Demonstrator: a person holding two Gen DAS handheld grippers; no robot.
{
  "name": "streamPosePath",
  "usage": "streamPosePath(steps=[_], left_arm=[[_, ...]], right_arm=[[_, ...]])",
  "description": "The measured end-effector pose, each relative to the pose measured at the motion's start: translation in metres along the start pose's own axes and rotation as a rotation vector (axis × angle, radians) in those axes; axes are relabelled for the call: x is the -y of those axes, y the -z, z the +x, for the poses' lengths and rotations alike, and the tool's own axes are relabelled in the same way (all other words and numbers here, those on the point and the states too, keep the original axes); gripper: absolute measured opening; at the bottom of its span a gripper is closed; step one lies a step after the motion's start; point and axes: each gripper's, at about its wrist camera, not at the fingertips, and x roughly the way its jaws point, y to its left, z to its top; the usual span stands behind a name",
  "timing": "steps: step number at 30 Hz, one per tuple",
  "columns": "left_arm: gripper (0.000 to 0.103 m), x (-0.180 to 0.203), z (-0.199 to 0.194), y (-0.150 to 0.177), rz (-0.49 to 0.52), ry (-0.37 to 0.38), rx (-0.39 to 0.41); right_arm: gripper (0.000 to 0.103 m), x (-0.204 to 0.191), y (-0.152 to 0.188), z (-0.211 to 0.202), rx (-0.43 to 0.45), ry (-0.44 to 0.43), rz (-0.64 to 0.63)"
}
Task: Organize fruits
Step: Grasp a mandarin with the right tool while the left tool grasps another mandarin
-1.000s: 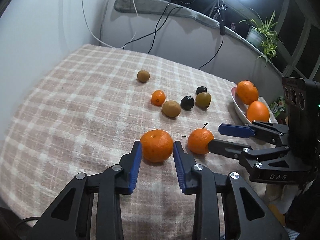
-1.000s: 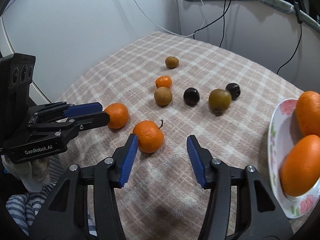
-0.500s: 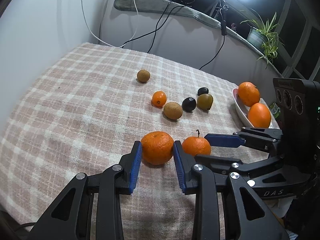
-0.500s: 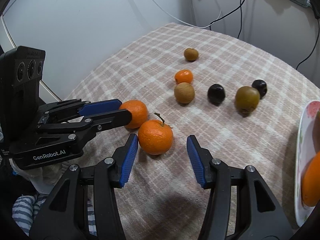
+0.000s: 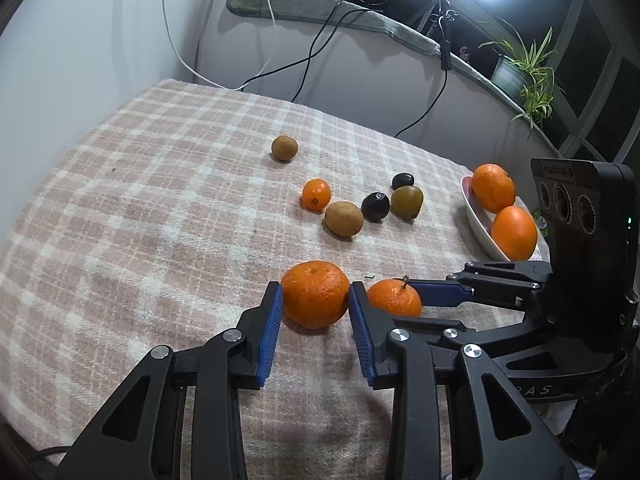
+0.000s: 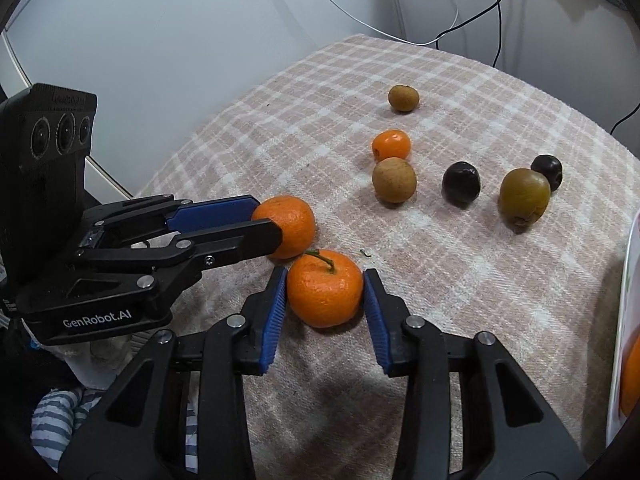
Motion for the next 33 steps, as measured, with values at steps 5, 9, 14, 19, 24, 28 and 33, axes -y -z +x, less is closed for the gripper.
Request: streamPosePath(steps=[5, 9, 14, 19, 24, 28, 33], left_arm=[[0.032, -0.001, -0.001, 0.0, -0.014, 0.007, -0.005], [0.032, 0.003, -0.002, 0.0, -0.001, -0.006, -0.009], [0.042, 0.004, 0.002, -0.002, 0.001, -0.028, -0.019], [0.051, 0.008, 0.007, -0.001, 0.027, -0.077, -0.029], [0.05, 0.012, 0.015, -0.001, 0.055, -0.093, -0.036], [0.039, 0.015, 0.018, -0.001, 0.063, -0.106, -0.029], [0.039, 0.016, 0.016, -0.004, 0.058, -0.095, -0.014]], right_arm=[[0.039, 0.003, 0.002, -0.003, 0.002, -0.015, 0.017], [0.039, 0.006, 0.006, -0.008, 0.012, -0.004, 0.029], [0.039, 0.015, 0.009, -0.017, 0.027, 0.016, 0.054], [0.039, 0.023, 0.014, -0.024, 0.033, 0.026, 0.073], [0.039, 0.027, 0.018, -0.029, 0.041, 0.04, 0.08], [0.039, 0.031, 0.021, -0.038, 0.059, 0.044, 0.096], [0.039, 0.037, 0.023, -0.054, 0.09, 0.056, 0.107]])
